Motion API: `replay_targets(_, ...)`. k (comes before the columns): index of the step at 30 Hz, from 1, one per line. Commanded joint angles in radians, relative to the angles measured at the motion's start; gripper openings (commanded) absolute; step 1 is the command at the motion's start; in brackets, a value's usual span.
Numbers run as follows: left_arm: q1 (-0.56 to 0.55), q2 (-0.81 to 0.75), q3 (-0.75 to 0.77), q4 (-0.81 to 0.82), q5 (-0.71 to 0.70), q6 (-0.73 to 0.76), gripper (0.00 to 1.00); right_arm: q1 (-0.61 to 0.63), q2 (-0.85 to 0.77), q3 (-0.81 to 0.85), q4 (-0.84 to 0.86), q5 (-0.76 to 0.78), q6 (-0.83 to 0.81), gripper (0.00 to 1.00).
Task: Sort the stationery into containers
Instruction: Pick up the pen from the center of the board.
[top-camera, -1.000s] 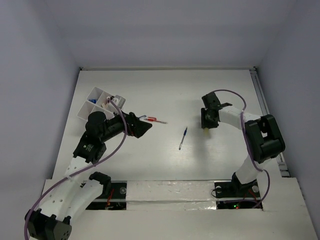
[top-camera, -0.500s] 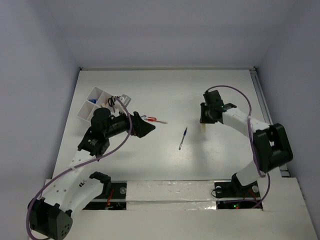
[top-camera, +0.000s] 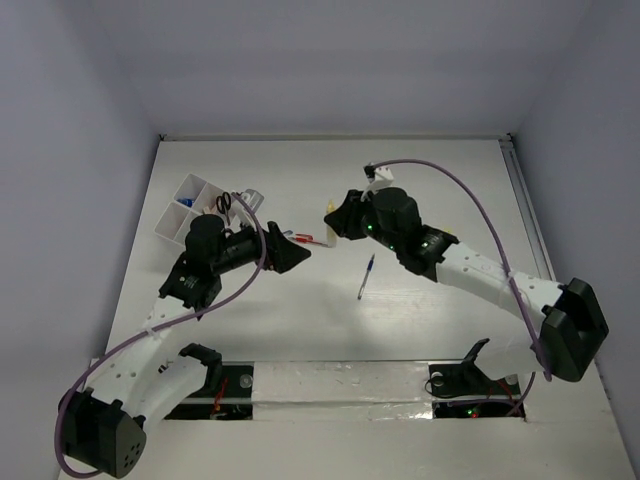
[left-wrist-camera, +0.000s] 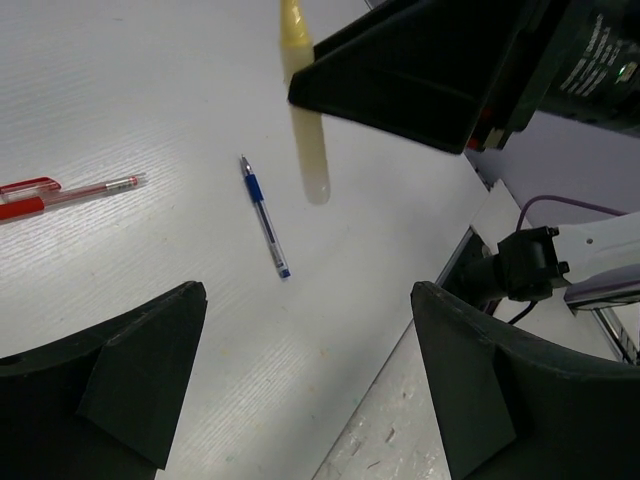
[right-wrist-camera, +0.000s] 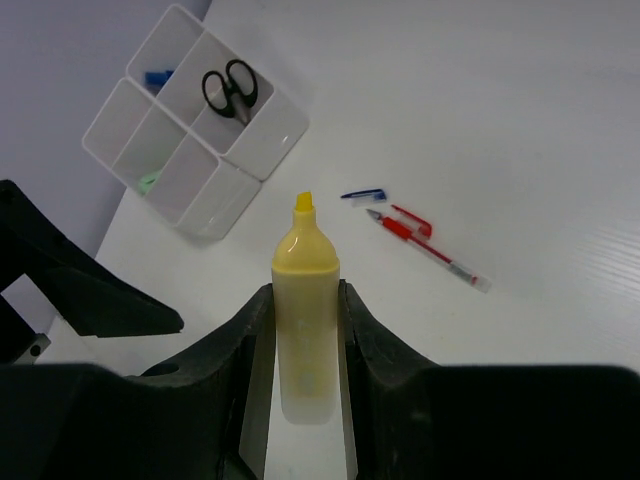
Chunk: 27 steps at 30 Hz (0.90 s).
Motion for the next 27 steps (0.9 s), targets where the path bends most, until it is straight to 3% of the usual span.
replay_targets(1,-0.003,-0.033,-0.003,0.067,-0.016,-0.011,0.80,0.062,0.044,0.061,0.129,0.038,0.043,0.00)
replay_targets(11,-0.003,-0.018,0.001,0.052,-0.067,-0.011,0.61,0.177,0.119,0.119,0.227,0.041,0.069,0.00)
replay_targets(27,-0.003,-0.042,0.007,0.047,-0.125,-0.011,0.32,0.237,0.169,0.158,0.261,0.010,0.073,0.00)
